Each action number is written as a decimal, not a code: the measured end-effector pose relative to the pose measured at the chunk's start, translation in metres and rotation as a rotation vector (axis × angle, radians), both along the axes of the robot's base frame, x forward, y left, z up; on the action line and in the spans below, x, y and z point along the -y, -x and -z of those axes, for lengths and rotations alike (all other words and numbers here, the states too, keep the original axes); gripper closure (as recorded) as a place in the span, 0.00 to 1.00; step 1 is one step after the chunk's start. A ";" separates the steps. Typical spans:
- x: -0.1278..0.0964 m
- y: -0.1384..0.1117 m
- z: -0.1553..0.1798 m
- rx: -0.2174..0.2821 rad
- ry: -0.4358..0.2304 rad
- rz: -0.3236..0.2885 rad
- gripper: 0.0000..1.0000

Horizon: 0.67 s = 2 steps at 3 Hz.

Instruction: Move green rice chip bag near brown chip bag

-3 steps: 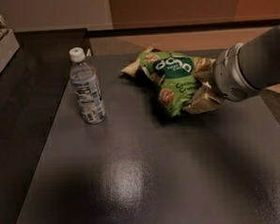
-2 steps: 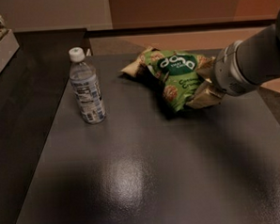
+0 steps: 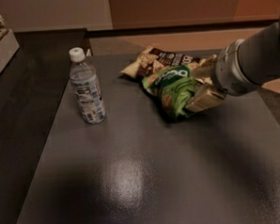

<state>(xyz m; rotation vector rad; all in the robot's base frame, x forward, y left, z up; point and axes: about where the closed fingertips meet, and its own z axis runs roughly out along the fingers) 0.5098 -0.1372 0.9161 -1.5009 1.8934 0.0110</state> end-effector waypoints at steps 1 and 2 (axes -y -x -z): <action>-0.001 0.001 -0.001 0.002 0.001 -0.001 0.00; -0.001 0.001 -0.001 0.002 0.001 -0.001 0.00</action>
Offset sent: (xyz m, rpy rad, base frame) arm -0.0006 0.0005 0.0011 -0.0010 -0.0019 0.0006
